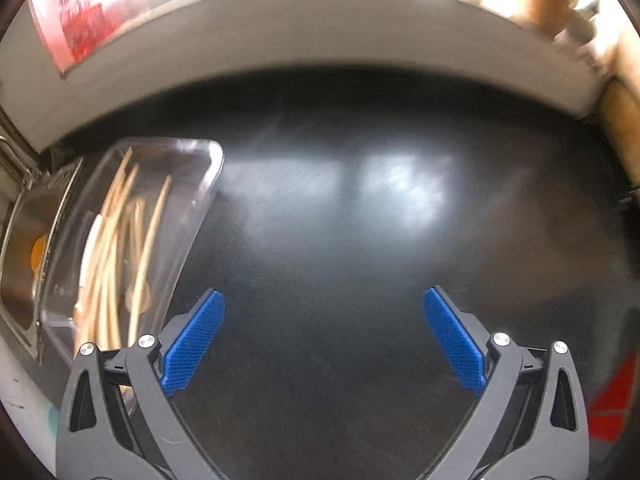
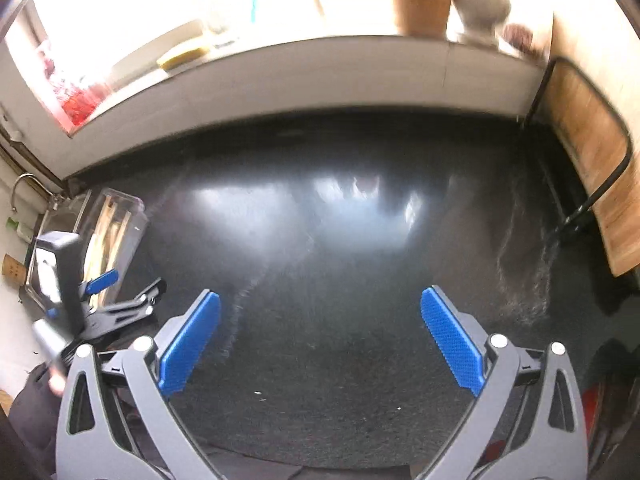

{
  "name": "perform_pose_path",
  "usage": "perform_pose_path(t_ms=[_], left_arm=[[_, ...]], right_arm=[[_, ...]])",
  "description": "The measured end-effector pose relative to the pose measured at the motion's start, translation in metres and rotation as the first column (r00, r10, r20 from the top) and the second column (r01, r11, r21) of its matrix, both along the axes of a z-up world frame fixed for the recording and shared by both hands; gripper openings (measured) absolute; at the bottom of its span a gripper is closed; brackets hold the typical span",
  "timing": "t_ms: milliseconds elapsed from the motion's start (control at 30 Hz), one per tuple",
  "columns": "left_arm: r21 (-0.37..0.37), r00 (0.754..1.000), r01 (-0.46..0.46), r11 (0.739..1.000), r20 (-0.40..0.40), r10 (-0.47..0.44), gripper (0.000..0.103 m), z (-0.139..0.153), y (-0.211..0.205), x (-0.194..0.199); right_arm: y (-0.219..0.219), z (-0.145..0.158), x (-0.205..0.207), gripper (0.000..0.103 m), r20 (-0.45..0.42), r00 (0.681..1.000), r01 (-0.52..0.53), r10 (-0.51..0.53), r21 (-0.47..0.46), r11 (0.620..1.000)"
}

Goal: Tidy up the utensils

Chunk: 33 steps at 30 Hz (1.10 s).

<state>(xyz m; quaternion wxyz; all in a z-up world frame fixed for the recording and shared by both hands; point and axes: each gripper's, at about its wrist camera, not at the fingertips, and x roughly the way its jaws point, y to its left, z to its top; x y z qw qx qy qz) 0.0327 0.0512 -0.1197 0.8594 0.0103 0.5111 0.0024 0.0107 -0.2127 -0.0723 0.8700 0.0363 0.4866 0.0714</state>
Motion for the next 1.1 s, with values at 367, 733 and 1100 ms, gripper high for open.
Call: perform_pose_path(t_ms=[367,733,1100], left_arm=[[0.036,0.991,-0.065,0.997,0.120,0.060,0.098,0.108,-0.020,-0.027],[-0.012,0.995,-0.030,0.999,0.095,0.031,0.098,0.115,-0.033,-0.020],[-0.020,0.996,-0.027,0.999,0.080,0.028,0.098,0.112,-0.036,-0.015]], right_arm=[[0.016,0.036,-0.024,0.098,0.036,0.999,0.007,-0.005,-0.061,0.998],[0.015,0.037,-0.019,0.098,0.033,0.999,0.001,0.001,-0.074,0.997],[0.013,0.038,-0.015,0.098,0.035,0.999,0.003,0.000,-0.076,0.997]])
